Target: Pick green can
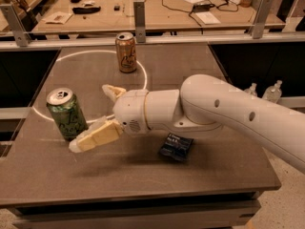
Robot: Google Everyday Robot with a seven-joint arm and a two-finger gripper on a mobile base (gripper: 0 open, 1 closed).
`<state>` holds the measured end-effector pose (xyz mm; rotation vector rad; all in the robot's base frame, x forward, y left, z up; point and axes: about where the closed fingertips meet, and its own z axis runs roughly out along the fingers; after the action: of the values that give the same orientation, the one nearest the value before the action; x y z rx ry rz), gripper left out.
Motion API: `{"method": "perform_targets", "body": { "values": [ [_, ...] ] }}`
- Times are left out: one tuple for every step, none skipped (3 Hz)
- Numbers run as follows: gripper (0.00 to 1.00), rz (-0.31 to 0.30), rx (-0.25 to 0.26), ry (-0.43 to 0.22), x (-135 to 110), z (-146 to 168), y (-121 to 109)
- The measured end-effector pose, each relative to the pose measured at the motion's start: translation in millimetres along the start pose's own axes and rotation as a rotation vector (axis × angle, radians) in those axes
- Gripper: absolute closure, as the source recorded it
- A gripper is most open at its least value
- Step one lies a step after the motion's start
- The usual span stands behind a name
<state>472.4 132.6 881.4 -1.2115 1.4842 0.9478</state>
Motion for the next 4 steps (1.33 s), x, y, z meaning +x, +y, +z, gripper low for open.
{"method": "perform_targets", "body": {
  "values": [
    [0.00, -0.005, -0.023, -0.005, -8.1, 22.0, -2.0],
    [0.00, -0.008, -0.064, -0.017, -14.8, 44.9, 2.9],
    [0.00, 0.007, -0.095, -0.028, -12.1, 64.4, 12.0],
    [0.00, 0.018, -0.092, -0.057, -7.7, 77.2, 17.7]
  ]
}}
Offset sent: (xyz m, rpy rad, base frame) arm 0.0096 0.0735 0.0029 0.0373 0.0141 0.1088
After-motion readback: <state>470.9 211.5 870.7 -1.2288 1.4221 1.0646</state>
